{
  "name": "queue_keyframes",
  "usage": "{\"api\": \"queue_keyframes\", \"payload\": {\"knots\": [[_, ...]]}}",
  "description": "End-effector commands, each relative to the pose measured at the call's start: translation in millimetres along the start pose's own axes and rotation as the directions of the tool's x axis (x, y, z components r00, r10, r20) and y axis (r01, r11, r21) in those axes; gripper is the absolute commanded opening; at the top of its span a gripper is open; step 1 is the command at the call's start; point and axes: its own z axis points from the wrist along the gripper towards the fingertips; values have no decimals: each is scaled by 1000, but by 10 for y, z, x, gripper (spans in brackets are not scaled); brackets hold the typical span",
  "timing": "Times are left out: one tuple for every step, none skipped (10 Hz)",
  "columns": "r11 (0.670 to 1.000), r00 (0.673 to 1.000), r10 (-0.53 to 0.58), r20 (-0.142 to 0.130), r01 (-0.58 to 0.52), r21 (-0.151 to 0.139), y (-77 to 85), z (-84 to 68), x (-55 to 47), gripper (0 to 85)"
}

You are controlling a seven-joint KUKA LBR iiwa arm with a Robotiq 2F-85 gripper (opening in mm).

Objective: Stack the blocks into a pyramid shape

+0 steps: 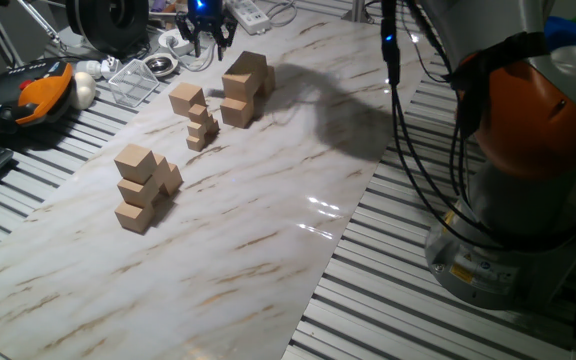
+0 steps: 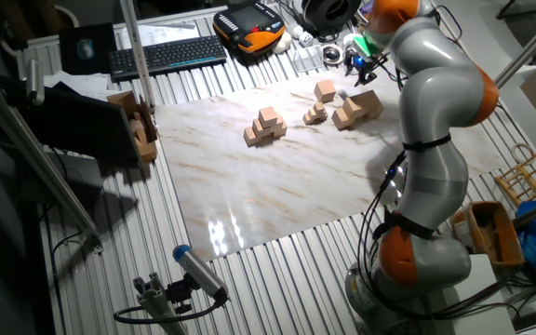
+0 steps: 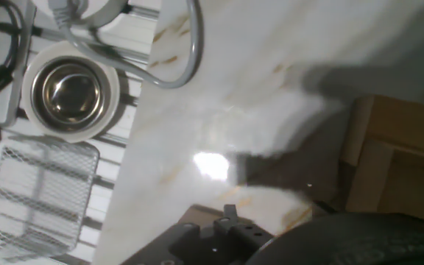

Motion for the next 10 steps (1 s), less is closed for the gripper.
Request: {"api": "queue_keyframes", "payload": {"knots": [[390,389,-921,-20,920,-36,4,-4,-19,340],[327,327,-945,-12,944,-34,2,-8,-22,340],[319,318,-948,-29,947,-47,5,-6,-23,170],[309,307,-951,-36,950,-52,14,5,-25,0],[301,300,-954,-25,952,-63,18,10,-33,0],[233,233,-972,9,971,-59,22,13,-33,0],[163,165,-986,25,985,-50,22,15,-26,0],[112,113,-993,35,993,-48,22,13,-21,0],[85,88,-995,49,994,-61,19,18,-8,0],[43,48,-996,70,997,-62,21,22,-8,0]]}}
